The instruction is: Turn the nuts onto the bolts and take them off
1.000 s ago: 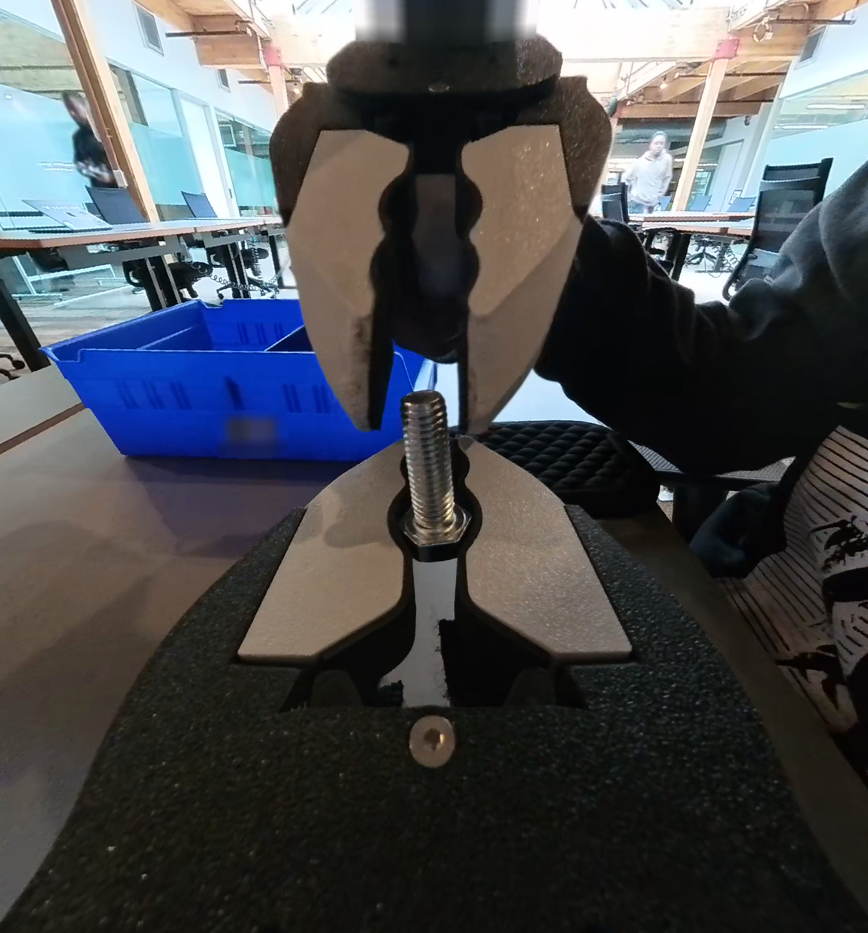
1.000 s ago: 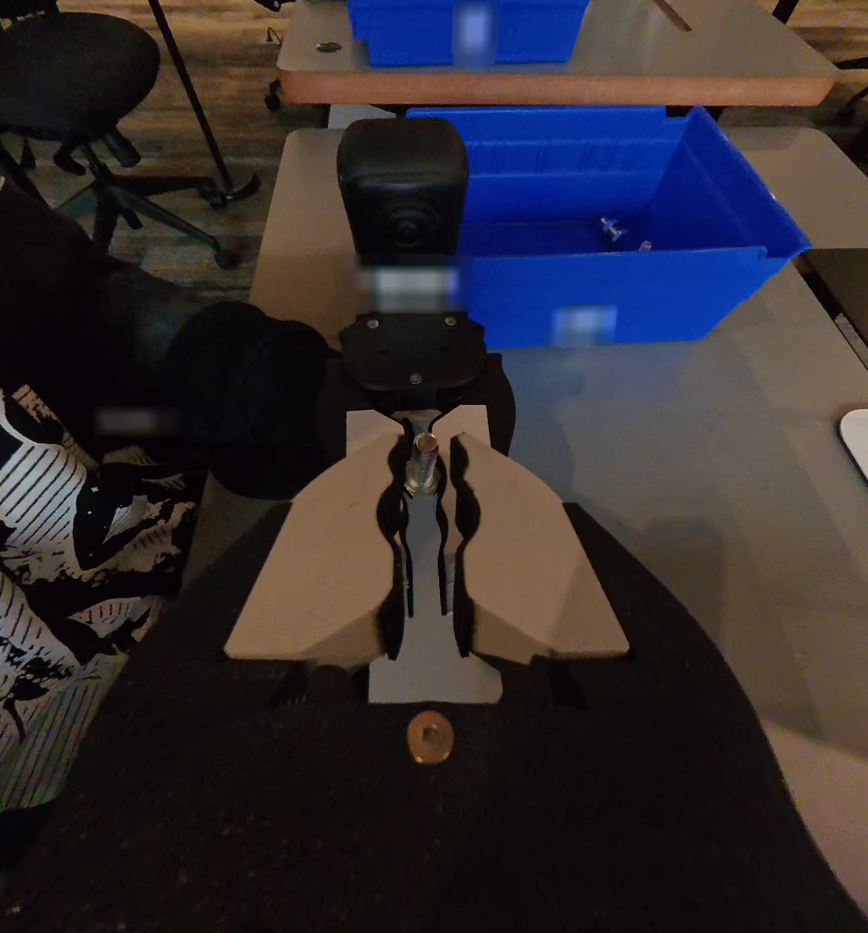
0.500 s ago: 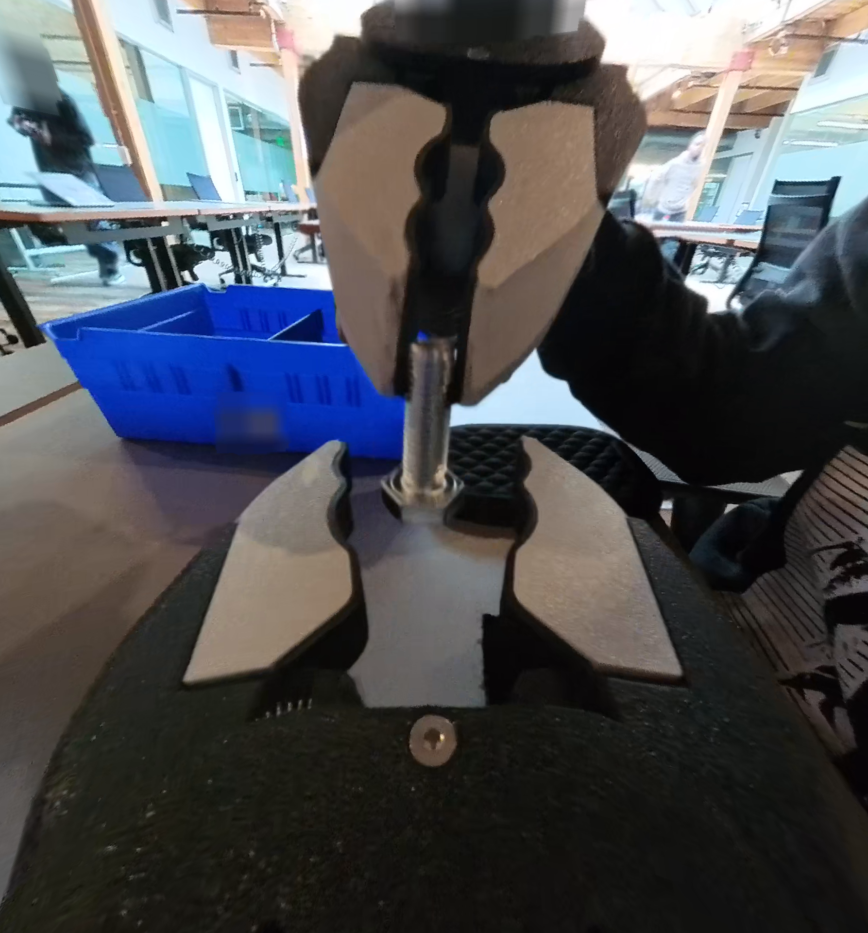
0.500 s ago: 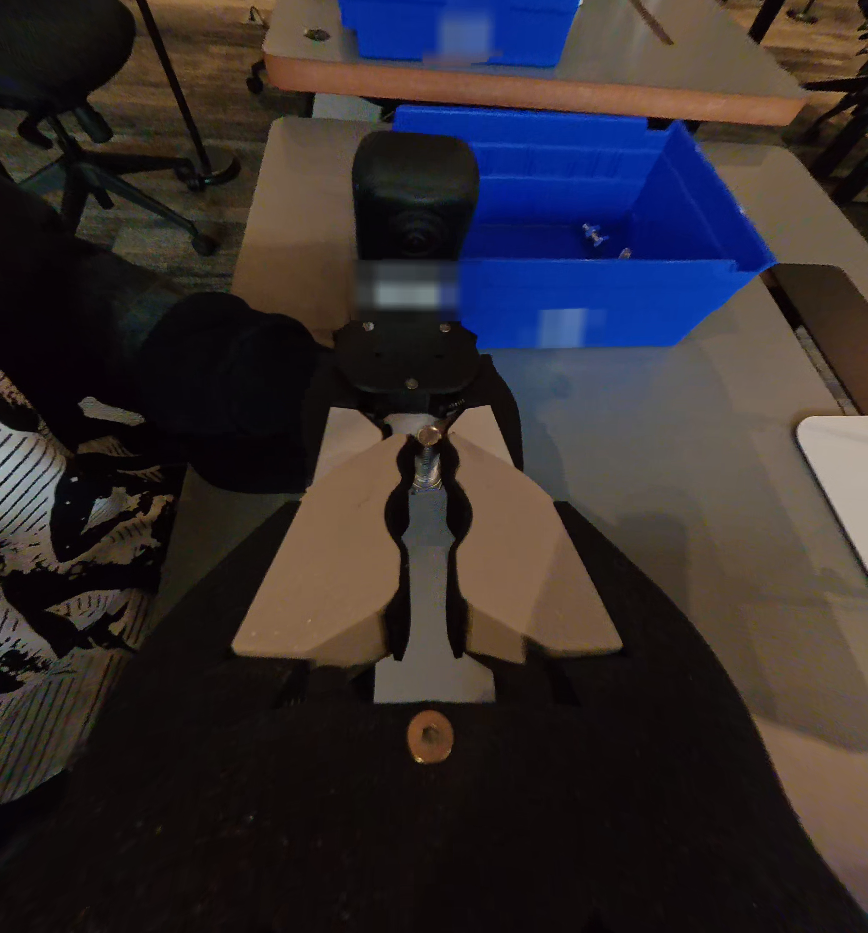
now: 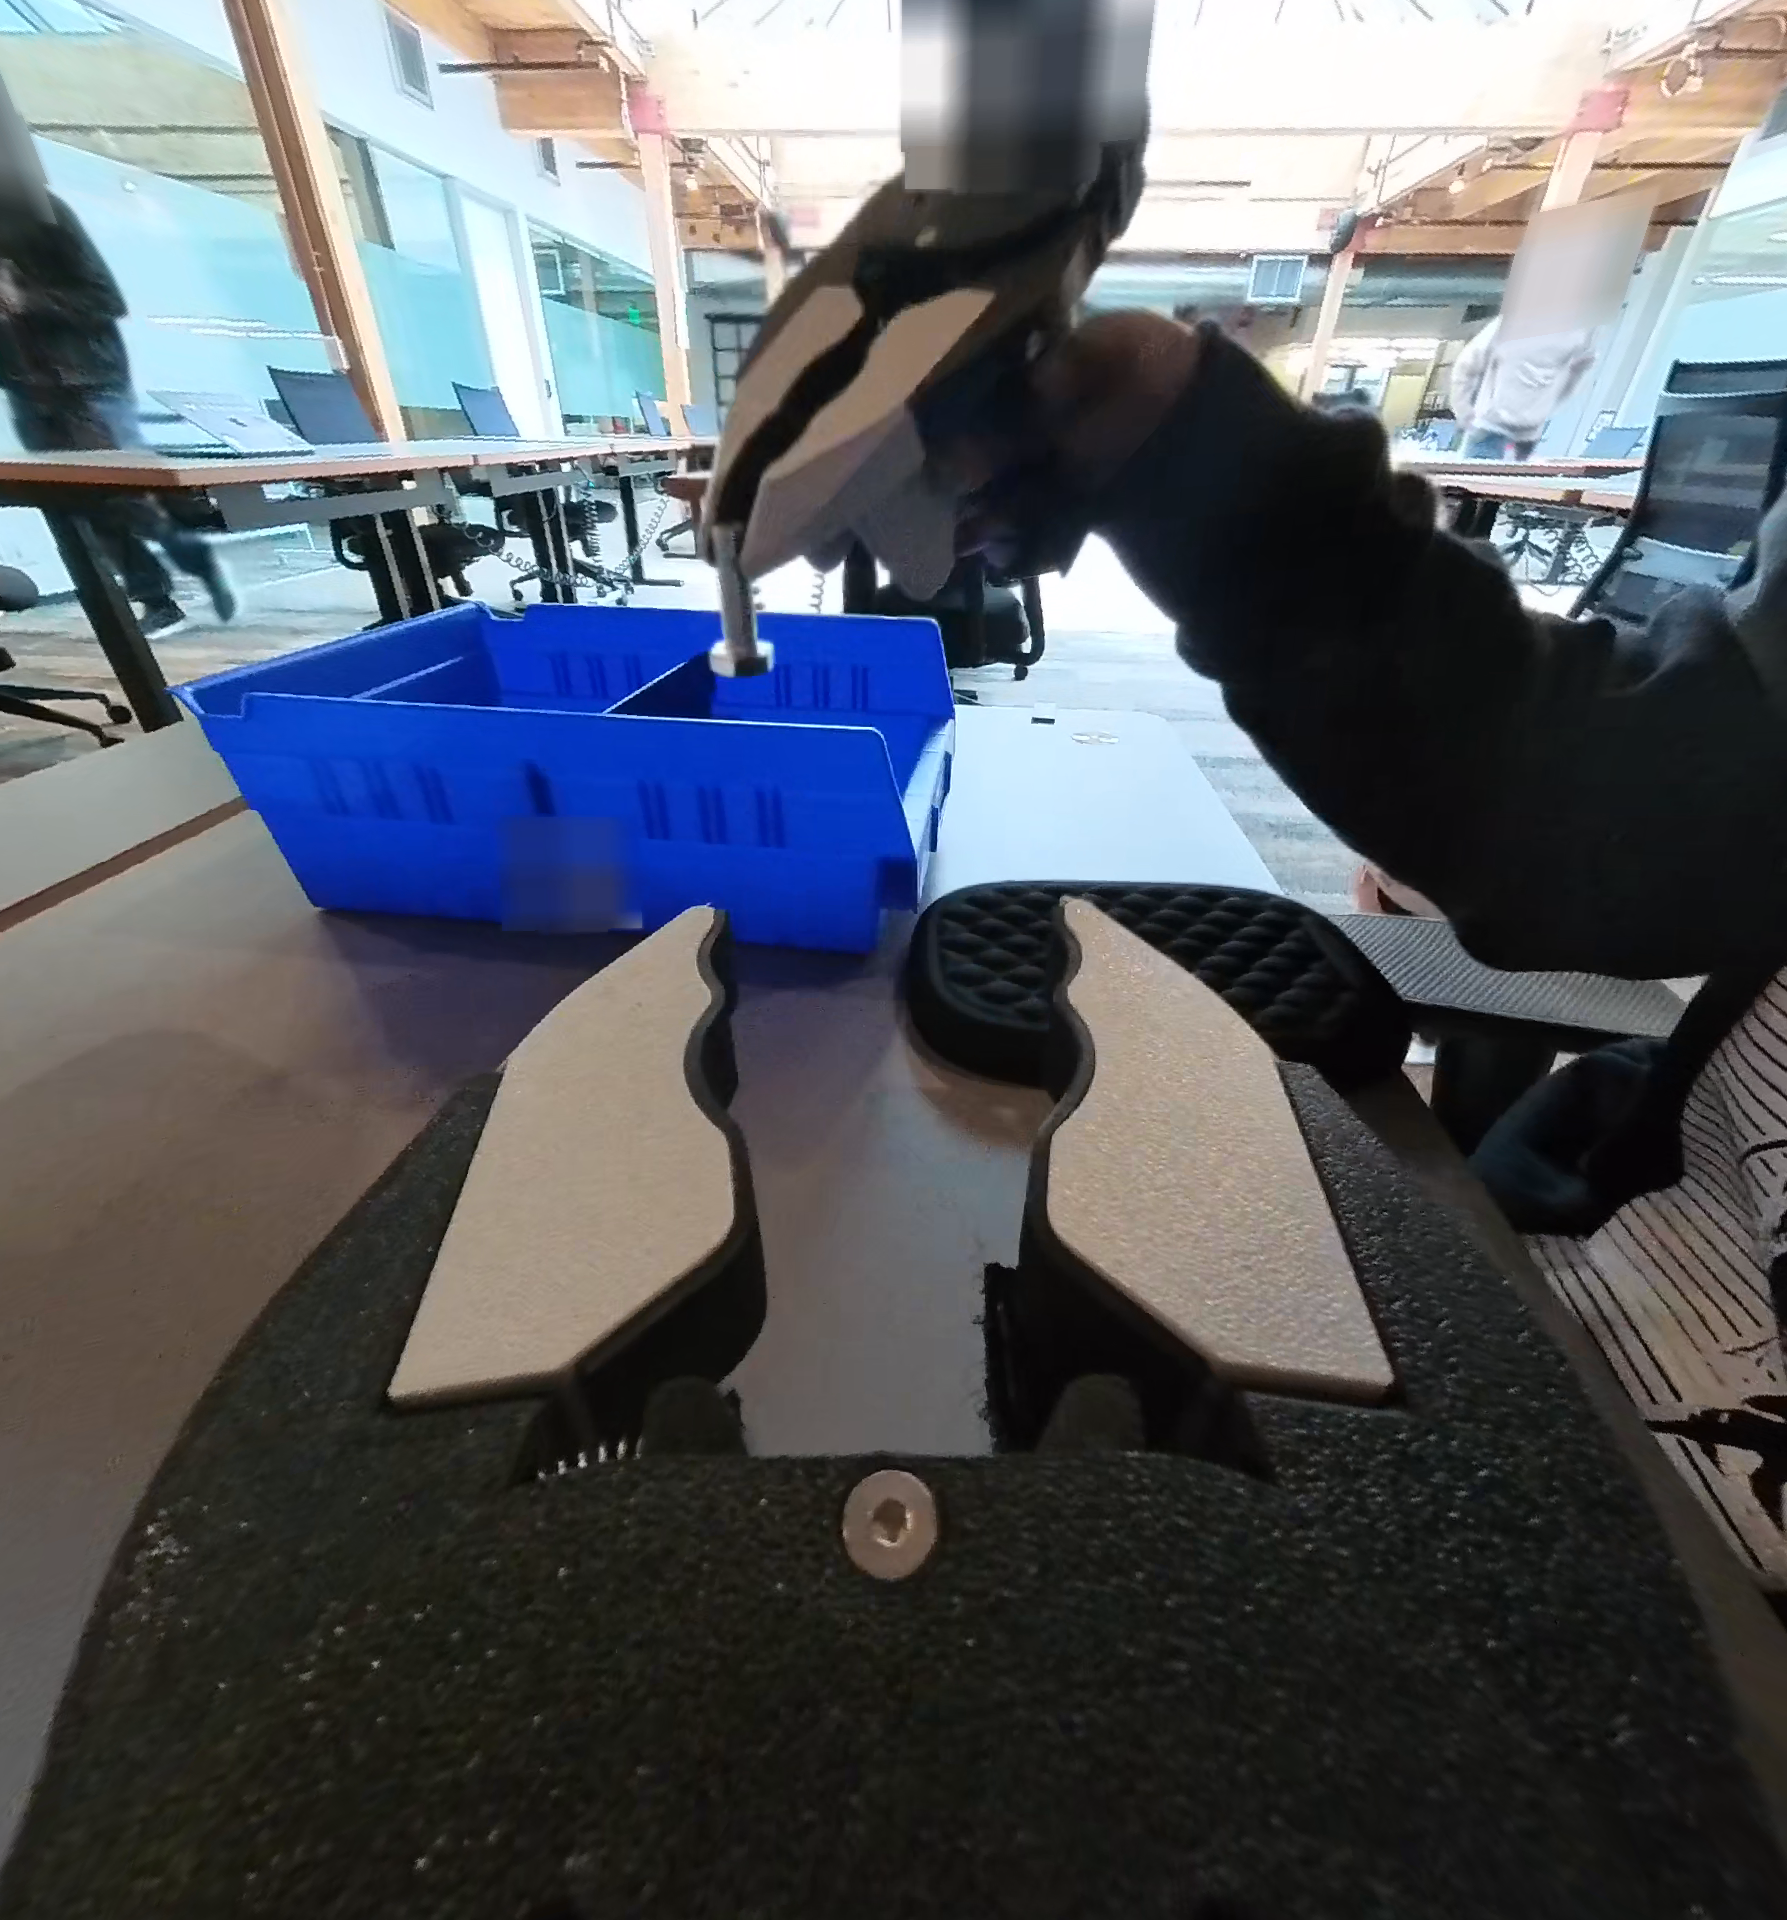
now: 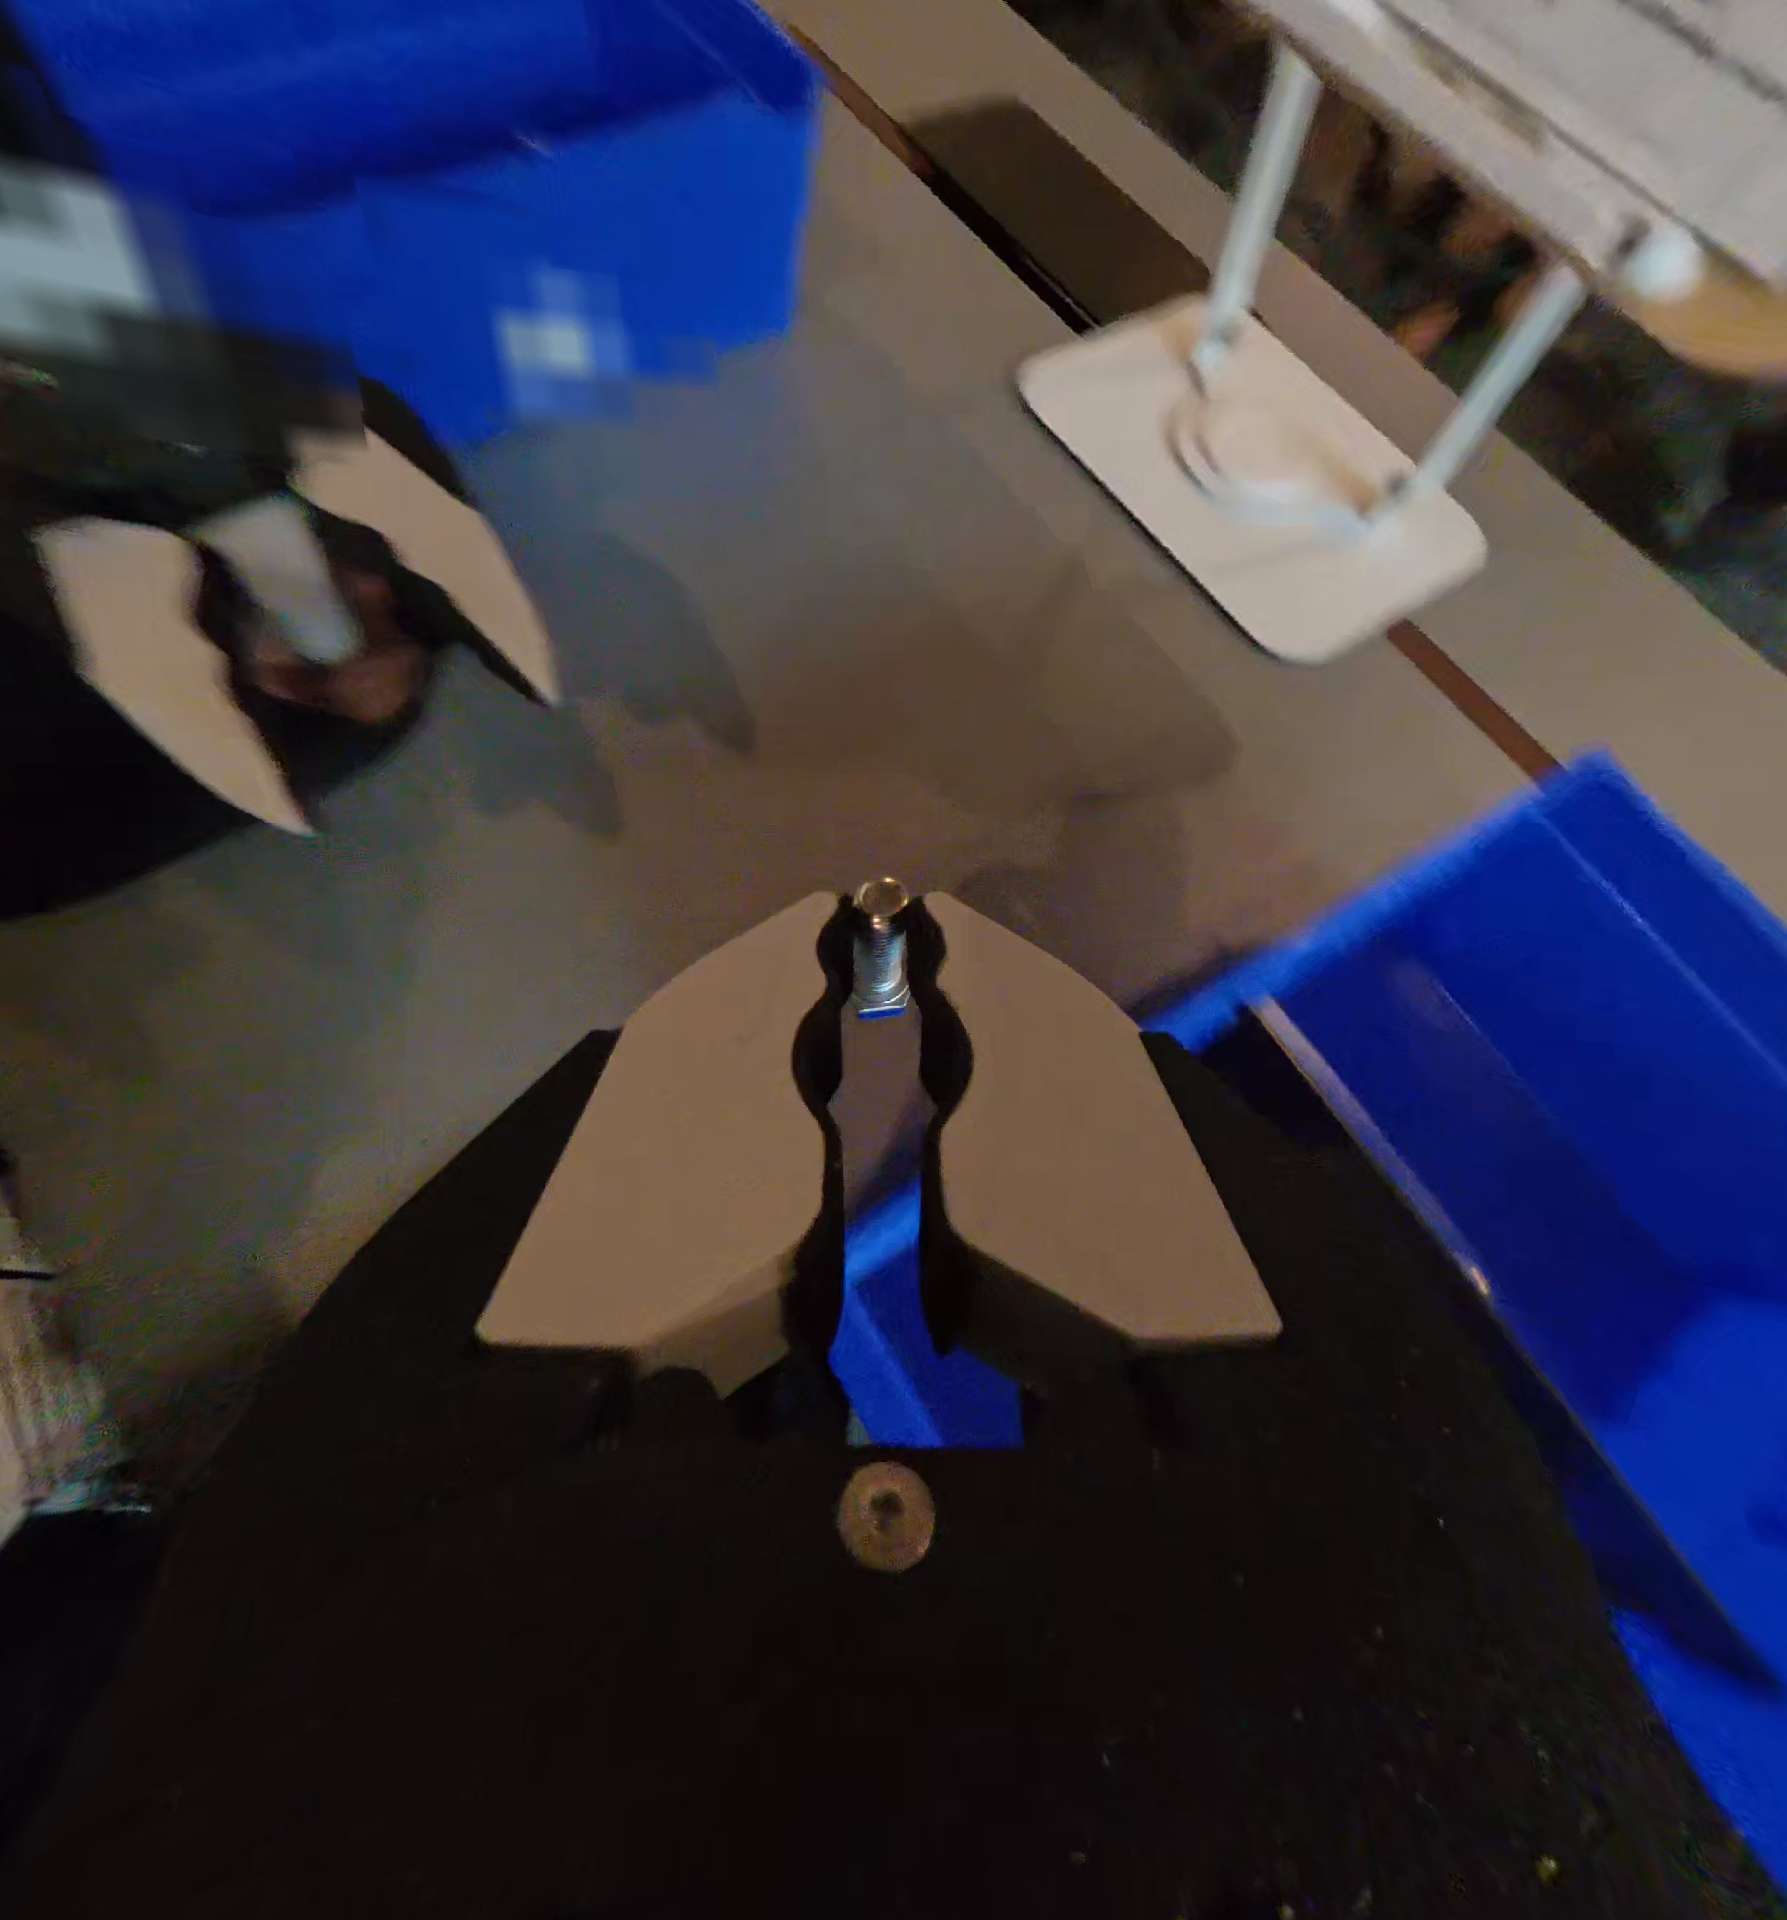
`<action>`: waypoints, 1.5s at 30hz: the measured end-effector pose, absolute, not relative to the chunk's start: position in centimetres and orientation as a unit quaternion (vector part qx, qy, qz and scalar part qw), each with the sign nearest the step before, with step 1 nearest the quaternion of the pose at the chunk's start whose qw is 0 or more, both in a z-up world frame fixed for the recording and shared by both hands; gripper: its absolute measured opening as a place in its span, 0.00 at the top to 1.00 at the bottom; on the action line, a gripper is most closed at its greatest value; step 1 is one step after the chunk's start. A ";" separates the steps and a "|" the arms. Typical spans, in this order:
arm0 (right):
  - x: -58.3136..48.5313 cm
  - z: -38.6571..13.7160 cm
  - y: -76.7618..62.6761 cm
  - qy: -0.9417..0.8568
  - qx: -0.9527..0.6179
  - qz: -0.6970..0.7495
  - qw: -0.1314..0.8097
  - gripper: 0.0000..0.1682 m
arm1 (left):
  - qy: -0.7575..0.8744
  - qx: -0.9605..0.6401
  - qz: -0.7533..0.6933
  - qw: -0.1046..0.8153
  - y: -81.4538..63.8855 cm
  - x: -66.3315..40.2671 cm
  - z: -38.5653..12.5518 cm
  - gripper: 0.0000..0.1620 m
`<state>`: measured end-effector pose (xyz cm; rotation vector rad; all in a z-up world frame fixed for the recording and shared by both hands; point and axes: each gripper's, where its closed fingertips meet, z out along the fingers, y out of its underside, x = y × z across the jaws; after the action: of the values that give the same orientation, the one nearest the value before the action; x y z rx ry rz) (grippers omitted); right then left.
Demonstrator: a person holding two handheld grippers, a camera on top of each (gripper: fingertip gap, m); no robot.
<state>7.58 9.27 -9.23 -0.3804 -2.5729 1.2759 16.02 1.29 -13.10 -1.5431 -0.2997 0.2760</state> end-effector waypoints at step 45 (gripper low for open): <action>3.8 -3.3 6.4 -0.619 -0.183 0.676 0.355 0.63 | -0.149 -0.679 0.138 0.705 0.9 15.7 -12.3 0.68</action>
<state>3.77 6.42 -3.26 -0.4728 -1.5998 1.7479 15.69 0.92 -12.33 -1.5105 -0.3316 0.3075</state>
